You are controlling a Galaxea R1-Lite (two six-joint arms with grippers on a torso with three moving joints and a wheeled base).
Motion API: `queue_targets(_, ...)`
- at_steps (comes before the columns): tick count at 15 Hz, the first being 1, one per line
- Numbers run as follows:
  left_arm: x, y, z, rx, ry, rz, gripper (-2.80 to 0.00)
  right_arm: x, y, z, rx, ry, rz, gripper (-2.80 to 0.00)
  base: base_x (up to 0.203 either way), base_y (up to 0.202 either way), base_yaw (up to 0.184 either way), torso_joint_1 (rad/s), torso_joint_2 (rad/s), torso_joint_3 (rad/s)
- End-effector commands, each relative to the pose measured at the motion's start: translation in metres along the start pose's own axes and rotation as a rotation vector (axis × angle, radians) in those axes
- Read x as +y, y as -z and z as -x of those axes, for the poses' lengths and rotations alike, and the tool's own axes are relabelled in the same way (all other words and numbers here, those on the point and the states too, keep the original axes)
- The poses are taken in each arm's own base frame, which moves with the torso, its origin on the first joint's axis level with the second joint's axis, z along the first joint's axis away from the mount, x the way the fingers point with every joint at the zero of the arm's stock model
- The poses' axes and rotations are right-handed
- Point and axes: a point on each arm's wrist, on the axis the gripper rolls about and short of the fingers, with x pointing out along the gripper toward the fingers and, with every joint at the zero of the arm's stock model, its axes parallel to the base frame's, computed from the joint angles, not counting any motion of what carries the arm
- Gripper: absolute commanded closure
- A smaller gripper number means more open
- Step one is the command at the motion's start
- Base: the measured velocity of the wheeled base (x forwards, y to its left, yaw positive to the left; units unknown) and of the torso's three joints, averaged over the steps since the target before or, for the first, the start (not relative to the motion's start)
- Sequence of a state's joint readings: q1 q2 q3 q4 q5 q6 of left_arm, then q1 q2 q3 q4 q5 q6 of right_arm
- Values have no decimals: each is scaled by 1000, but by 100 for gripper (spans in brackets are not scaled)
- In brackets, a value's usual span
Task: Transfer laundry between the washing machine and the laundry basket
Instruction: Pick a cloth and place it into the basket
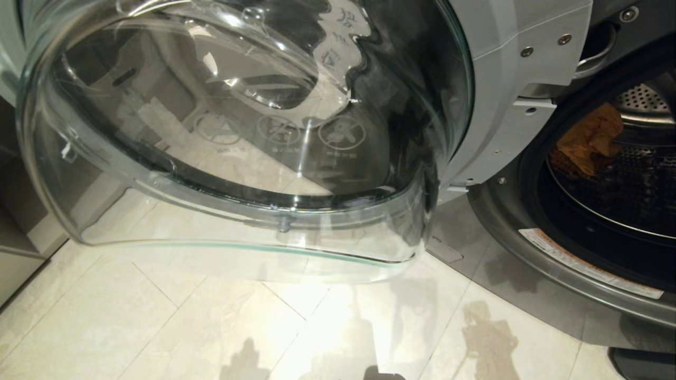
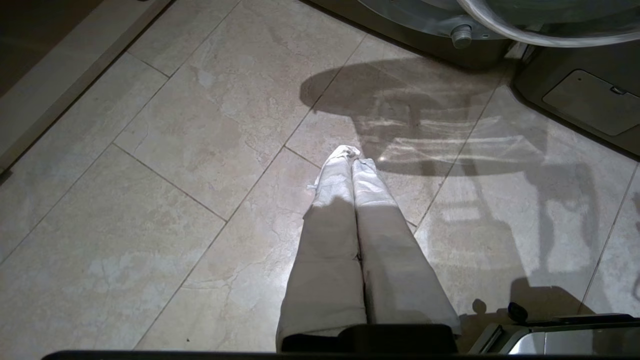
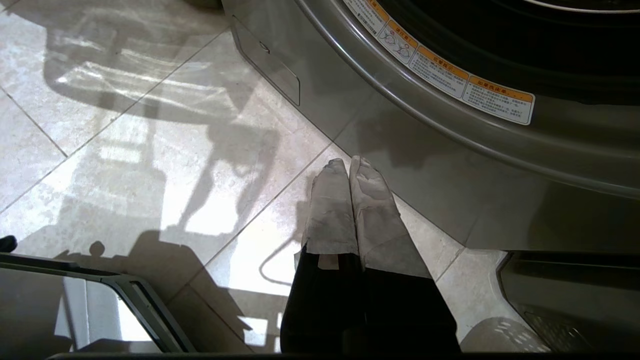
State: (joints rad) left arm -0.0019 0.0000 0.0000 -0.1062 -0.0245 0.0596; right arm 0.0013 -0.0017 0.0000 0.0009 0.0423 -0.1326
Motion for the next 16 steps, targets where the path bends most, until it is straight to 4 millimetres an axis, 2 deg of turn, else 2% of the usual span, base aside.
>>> queue_targets(1,-1,11,-2,40,1,1,0,0,0,0,1,-2,1,0,0,0,0,0,0,0)
queue_targets(7,-1,11,-2,39,2,-1,0,0,0,0,1,-2,4,0,0,0,0,0,0,0)
queue_targets(13,-1,11,-2,39,2,-1,0,0,0,0,1,-1,-2,0,178,0,0,6,4,2)
queue_targets(16,-1,11,-2,39,2,-1,0,0,0,0,1,-1,-4,0,0,0,0,0,0,0)
